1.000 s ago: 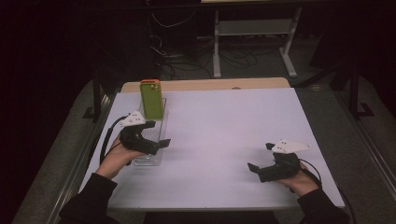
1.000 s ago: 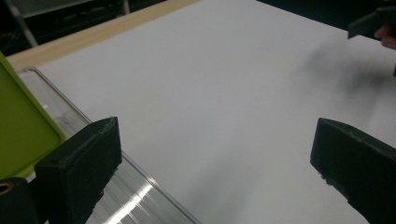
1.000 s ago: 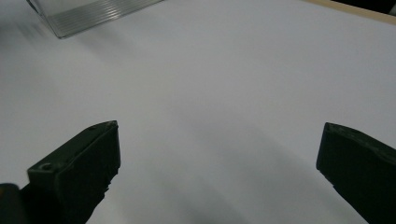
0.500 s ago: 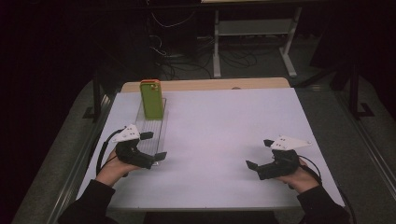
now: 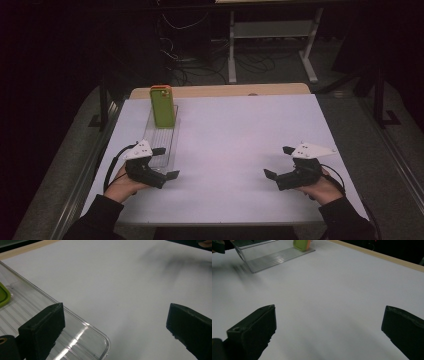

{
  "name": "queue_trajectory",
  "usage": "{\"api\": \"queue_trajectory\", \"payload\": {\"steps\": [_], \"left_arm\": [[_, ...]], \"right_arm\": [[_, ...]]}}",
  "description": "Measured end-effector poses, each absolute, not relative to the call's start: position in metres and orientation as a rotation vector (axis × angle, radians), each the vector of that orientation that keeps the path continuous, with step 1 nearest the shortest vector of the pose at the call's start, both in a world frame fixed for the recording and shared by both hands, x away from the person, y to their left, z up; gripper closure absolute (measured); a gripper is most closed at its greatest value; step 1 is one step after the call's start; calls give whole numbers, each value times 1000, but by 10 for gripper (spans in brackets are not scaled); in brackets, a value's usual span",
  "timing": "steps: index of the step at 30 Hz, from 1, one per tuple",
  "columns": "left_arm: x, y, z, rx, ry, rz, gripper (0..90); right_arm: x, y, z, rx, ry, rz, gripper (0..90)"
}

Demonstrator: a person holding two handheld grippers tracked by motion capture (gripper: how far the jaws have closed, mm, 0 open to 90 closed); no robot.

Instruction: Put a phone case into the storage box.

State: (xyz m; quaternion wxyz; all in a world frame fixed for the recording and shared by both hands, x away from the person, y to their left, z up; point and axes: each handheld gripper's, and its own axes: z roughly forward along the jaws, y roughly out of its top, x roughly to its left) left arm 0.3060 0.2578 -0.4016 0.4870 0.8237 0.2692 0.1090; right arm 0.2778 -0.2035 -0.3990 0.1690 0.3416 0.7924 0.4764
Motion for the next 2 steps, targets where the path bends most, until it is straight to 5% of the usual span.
{"api": "queue_trajectory", "payload": {"steps": [2], "left_arm": [[306, 258, -402, 1990, 667, 258, 13]], "right_arm": [[278, -204, -399, 970, 2253, 1355, 0]]}}
